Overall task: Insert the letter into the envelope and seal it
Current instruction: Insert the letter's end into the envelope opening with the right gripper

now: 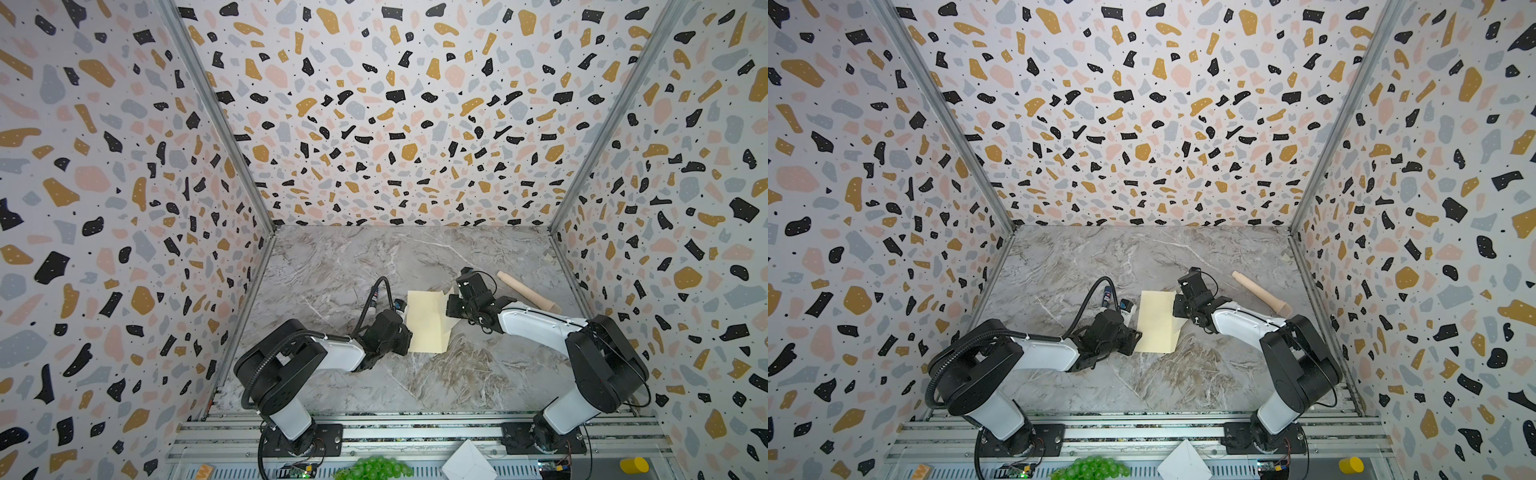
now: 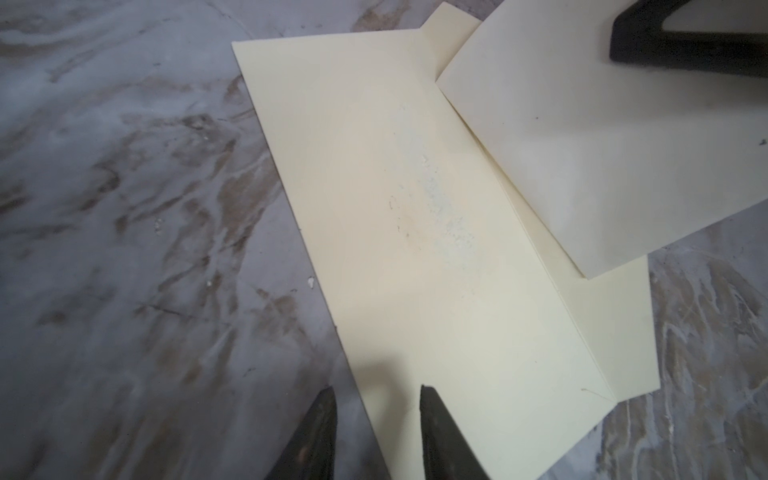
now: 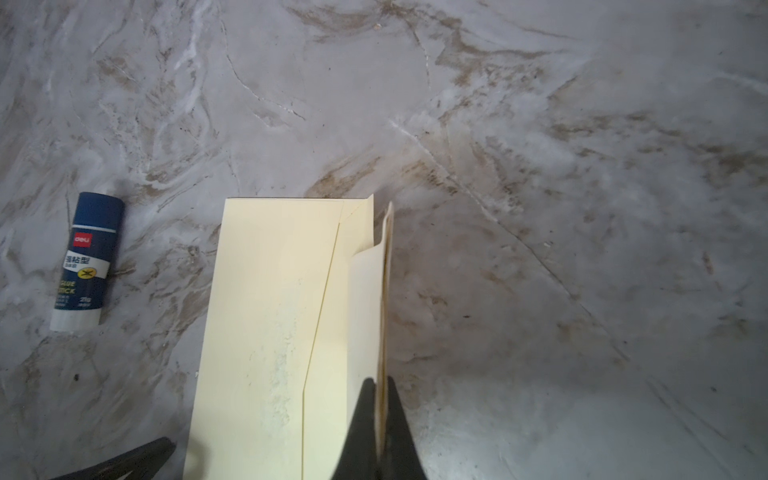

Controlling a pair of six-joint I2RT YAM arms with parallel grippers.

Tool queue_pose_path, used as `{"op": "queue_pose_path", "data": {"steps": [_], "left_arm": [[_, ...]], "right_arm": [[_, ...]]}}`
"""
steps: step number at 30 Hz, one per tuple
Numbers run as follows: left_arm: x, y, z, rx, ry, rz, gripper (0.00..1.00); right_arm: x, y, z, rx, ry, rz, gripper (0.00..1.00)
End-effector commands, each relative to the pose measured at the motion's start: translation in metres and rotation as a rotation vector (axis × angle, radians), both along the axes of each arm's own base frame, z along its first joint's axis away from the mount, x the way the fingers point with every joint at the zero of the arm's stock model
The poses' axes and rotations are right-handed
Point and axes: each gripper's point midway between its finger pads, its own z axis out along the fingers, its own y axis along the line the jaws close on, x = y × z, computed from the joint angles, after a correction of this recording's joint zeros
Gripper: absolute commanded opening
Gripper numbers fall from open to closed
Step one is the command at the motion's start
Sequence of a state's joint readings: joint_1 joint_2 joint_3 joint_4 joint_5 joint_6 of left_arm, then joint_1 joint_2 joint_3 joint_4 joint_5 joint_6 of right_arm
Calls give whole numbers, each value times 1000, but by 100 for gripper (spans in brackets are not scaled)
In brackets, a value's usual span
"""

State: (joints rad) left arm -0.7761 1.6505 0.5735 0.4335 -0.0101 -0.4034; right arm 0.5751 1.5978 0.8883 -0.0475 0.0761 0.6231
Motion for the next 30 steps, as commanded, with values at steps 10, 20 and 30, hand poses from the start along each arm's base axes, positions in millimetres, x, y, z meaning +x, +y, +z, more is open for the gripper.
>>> {"op": "queue_pose_path", "data": {"steps": [10,20,30], "left_arm": [[6,-3,-7,18,-14,2,35],[6,-2,-14,31,-6,3,35],[6,-5,-11,-9,3,2,36]], "right_arm": [[-1,1,-18,20,32,-2,0],[-6,2,-29,32,58,6,0],[-6,2,-21,47,30,22,0]]}}
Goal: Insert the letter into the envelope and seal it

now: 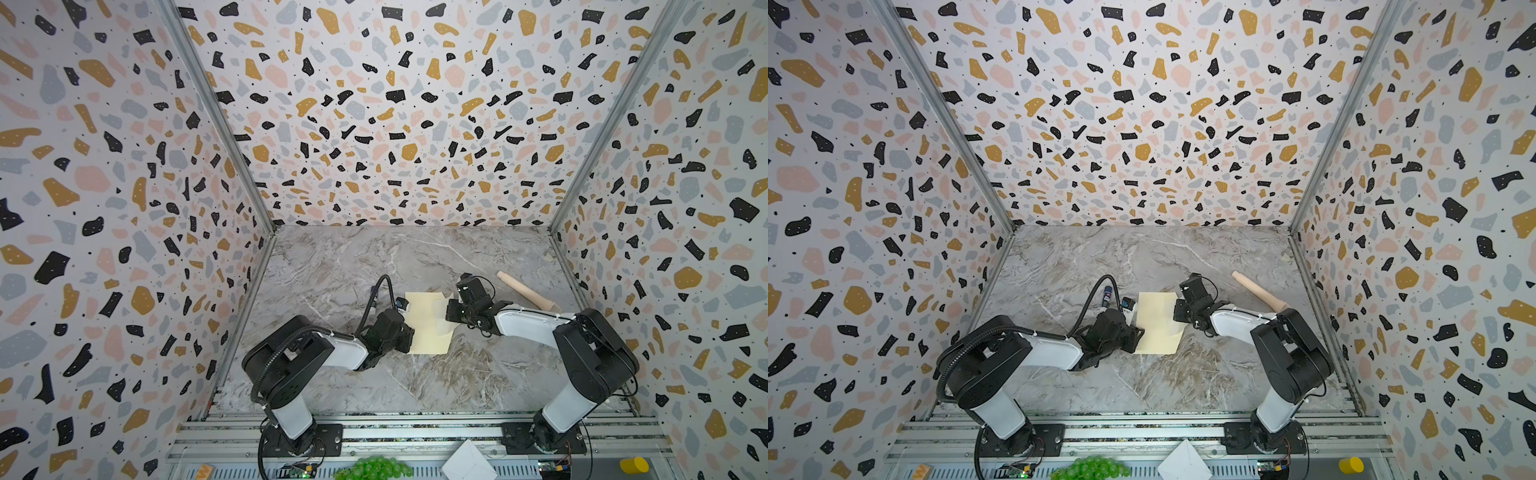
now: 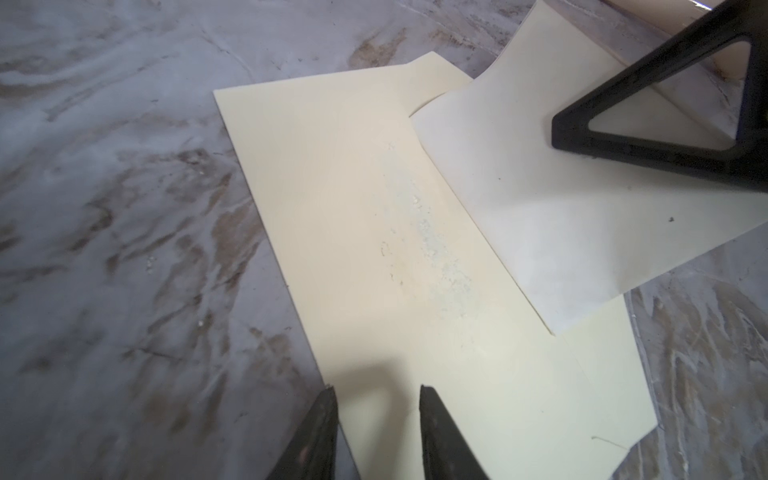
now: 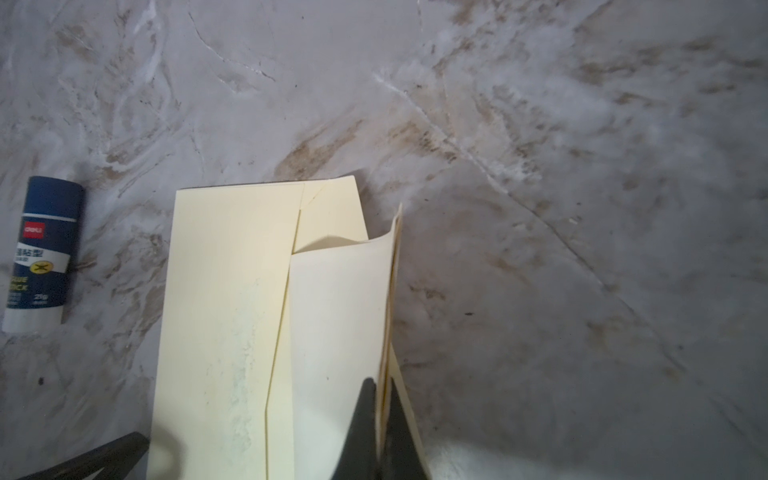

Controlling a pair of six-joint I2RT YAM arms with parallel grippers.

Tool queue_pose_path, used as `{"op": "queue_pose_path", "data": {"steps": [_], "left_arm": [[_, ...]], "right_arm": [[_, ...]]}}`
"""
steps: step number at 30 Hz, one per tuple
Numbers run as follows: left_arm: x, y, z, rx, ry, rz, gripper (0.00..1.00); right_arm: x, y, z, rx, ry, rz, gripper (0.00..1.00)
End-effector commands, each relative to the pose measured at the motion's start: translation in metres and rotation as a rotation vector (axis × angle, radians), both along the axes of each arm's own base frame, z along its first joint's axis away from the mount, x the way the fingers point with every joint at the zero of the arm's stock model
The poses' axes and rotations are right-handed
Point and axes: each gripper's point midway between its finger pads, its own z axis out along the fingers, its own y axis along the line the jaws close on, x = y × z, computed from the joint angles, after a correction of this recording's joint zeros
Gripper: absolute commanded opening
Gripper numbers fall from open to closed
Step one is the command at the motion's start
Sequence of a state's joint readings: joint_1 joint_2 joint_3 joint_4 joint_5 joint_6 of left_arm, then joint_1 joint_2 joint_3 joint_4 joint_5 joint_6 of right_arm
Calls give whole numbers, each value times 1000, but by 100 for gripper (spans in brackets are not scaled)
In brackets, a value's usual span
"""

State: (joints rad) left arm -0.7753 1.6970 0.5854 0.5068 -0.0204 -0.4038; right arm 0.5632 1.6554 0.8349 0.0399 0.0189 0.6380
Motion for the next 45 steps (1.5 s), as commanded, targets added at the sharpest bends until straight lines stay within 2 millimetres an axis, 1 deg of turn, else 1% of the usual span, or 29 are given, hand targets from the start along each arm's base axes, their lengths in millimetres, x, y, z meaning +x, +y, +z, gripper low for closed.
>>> {"op": "queue_pose_path", "data": {"steps": [1,3,8,12,14,20,27,45], "left_arm": [[-4,2,-10,4,38,-8,37],[-2,3,-5,-12,33,-6,38],[4,5,15,-52,0,6,45],[8,9,18,-83,12,20,52],[9,9,19,-101,17,22,54],[3,4,8,-128,64,2,53],[-2,-3,-6,-155,111,-18,49],[-4,-8,-13,-172,134,-27,48]], "right_arm": [[-1,-1,9,15,-21,9,0],[0,-2,12,15,-28,12,0],[3,-8,17,21,-45,-1,0],[4,-7,16,27,-47,8,0],[3,-6,15,29,-46,11,0],[3,-4,11,37,-37,15,0],[2,-2,6,45,-22,14,0],[-4,6,-7,98,25,5,0]]}}
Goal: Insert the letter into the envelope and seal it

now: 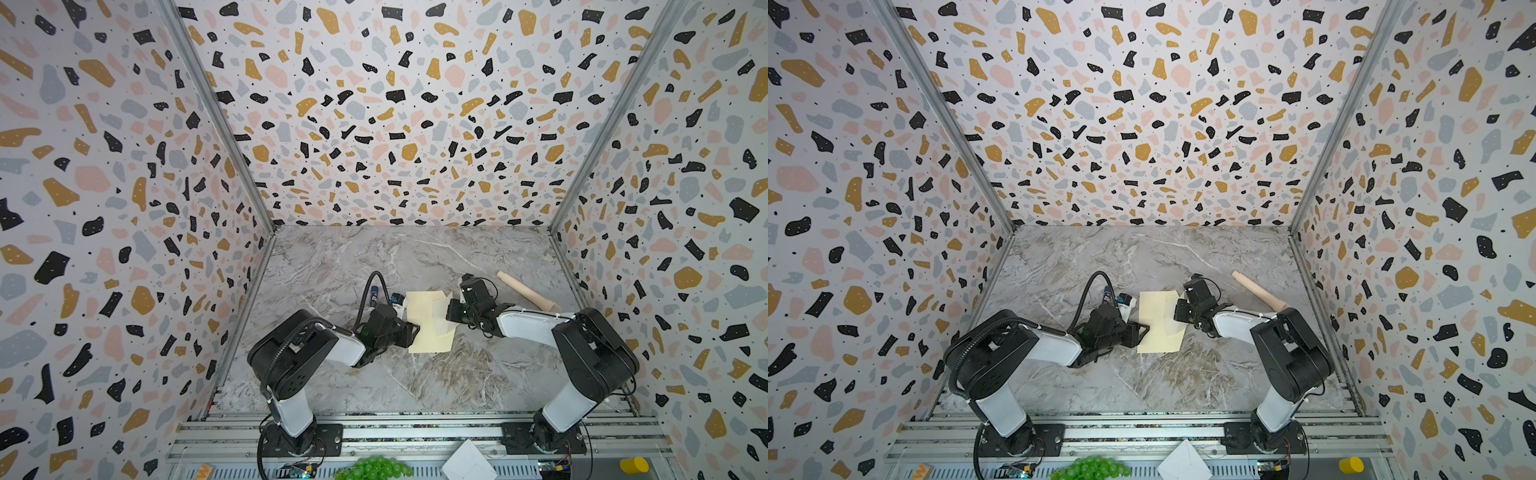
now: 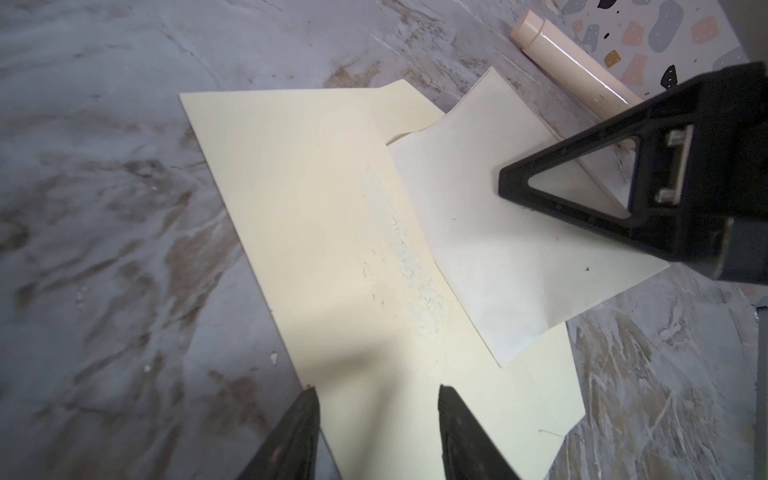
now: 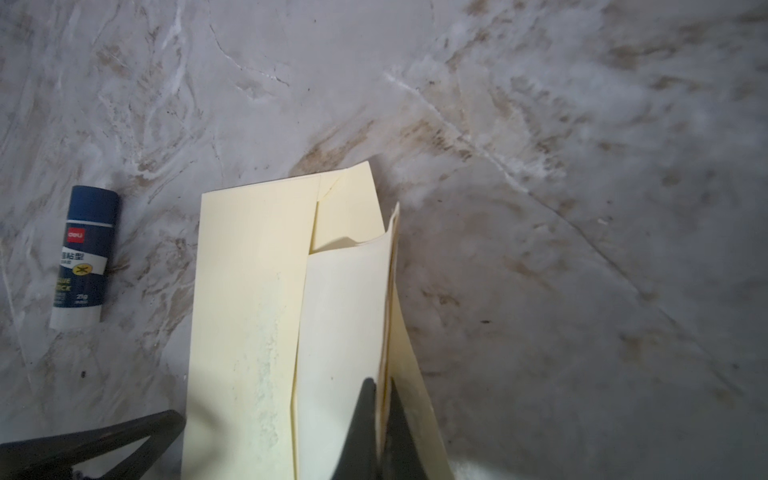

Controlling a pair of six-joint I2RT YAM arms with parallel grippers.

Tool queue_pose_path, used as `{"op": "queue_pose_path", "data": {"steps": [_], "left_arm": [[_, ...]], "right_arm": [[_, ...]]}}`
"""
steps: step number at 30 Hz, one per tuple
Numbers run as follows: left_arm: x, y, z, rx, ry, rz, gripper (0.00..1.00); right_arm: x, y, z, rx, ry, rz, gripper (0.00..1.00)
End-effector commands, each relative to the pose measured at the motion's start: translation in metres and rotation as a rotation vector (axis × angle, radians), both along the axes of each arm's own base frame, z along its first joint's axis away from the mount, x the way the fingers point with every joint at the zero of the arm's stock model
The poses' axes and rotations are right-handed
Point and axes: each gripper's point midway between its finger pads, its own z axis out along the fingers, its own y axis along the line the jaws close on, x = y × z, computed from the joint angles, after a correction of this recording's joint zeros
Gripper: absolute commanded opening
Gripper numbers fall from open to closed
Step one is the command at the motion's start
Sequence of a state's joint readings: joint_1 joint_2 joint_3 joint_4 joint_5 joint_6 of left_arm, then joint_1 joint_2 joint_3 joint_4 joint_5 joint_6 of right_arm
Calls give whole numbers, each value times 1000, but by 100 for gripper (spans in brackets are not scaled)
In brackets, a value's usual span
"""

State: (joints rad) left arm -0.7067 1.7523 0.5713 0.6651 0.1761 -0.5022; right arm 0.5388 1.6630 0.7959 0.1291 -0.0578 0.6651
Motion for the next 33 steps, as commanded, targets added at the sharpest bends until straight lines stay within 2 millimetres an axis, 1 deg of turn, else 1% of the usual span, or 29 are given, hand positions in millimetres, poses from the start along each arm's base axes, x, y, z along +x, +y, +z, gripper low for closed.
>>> {"op": "queue_pose_path", "data": {"steps": [1,12,21,33], "left_arm": [[-9,5,-19,28,61,-6,48],[-8,2,-19,22,65,-9,48],[-7,1,-18,13,68,-9,48],[-9,1,-19,11,71,-9,49]], "right_arm": [[-5,2,-5,12,21,2,0],[-9,11,-8,39,31,12,0],[-13,19,-14,52,51,12,0],[-17,35,-21,66,72,33,0]]}}
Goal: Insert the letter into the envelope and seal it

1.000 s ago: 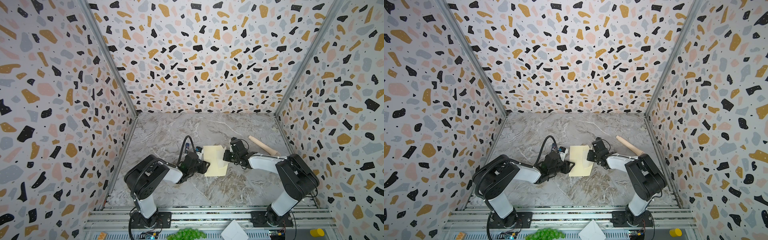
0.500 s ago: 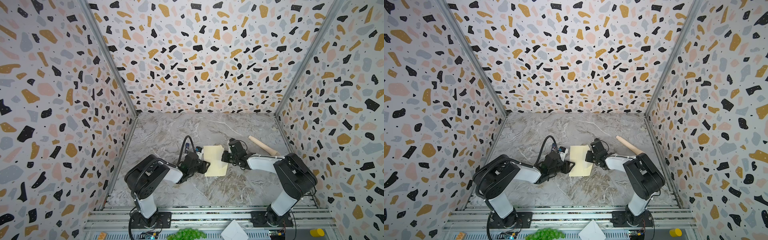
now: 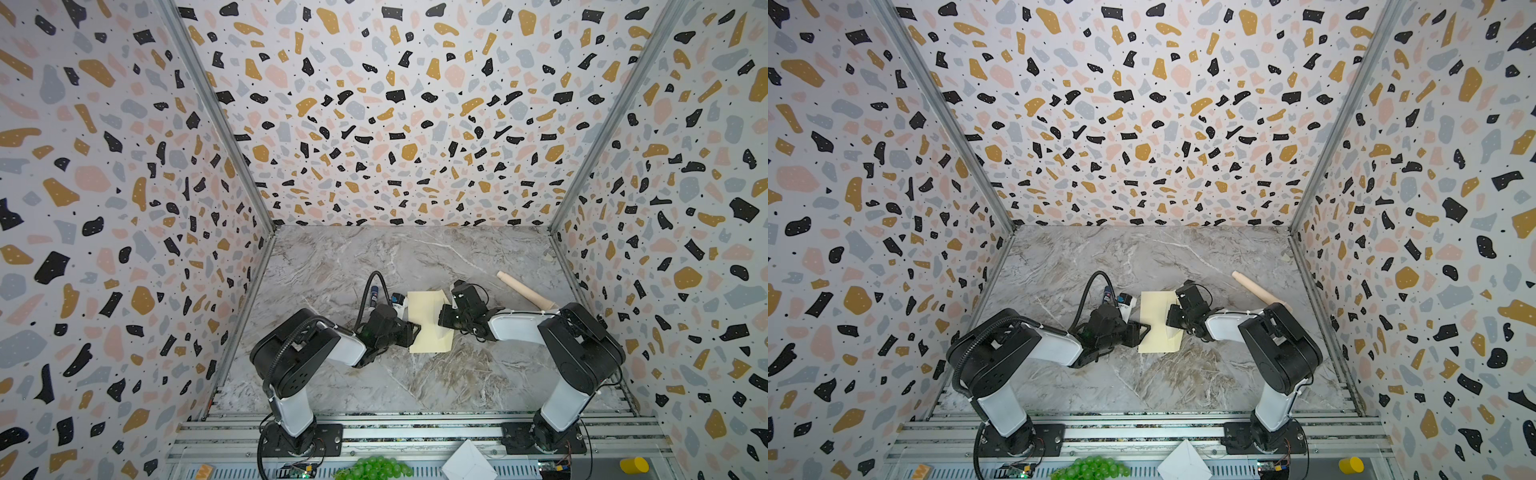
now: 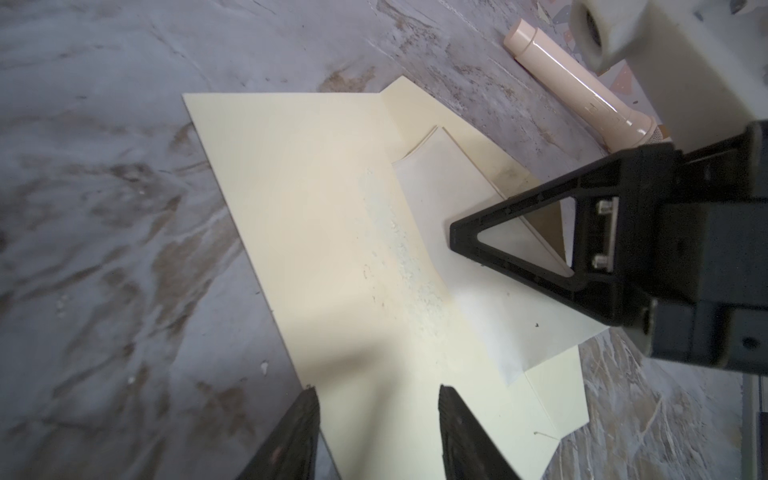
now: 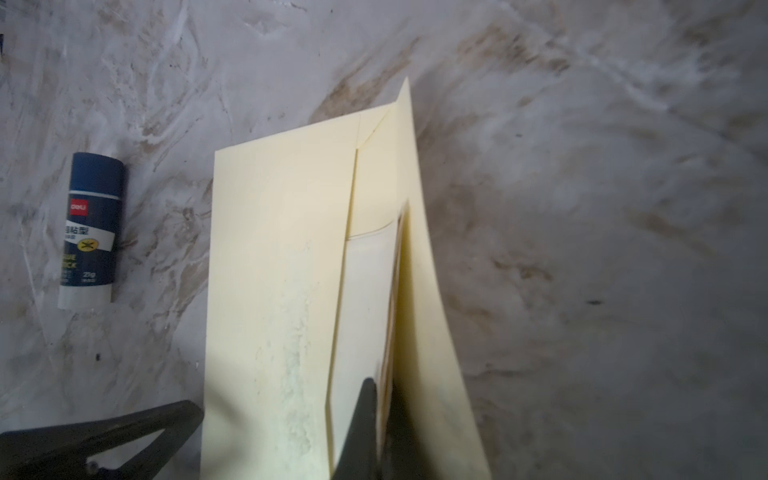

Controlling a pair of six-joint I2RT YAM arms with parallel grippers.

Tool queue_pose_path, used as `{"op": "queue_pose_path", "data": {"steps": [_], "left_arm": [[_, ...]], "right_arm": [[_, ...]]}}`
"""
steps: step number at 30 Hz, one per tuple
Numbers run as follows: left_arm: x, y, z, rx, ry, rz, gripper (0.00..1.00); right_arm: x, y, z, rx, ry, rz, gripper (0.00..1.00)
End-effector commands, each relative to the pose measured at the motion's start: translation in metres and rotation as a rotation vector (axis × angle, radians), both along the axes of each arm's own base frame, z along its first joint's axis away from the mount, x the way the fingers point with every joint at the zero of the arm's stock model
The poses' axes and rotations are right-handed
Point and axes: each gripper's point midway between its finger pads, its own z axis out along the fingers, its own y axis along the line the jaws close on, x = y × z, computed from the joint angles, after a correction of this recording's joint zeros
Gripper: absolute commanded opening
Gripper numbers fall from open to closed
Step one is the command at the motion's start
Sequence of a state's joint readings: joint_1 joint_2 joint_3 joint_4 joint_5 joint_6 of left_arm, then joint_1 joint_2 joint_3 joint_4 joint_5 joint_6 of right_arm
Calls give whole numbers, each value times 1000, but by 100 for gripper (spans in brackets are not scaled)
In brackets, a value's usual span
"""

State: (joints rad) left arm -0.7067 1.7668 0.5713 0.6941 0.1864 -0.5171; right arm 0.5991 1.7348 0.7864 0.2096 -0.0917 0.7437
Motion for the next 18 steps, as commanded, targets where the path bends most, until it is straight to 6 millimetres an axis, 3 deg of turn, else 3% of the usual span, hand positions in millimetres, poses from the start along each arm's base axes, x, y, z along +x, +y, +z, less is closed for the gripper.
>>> {"op": "queue_pose_path", "data": {"steps": [1,11,18], "left_arm": [[-10,4,-21,34,70,-9,49],[-10,4,-20,30,70,-8,49],[-9,5,-17,37,60,-5,49]], "right_arm": [[-4,8,-3,7,24,11,0],[-7,20,-7,17,39,22,0],[-7,15,-1,-15,30,10,0]]}}
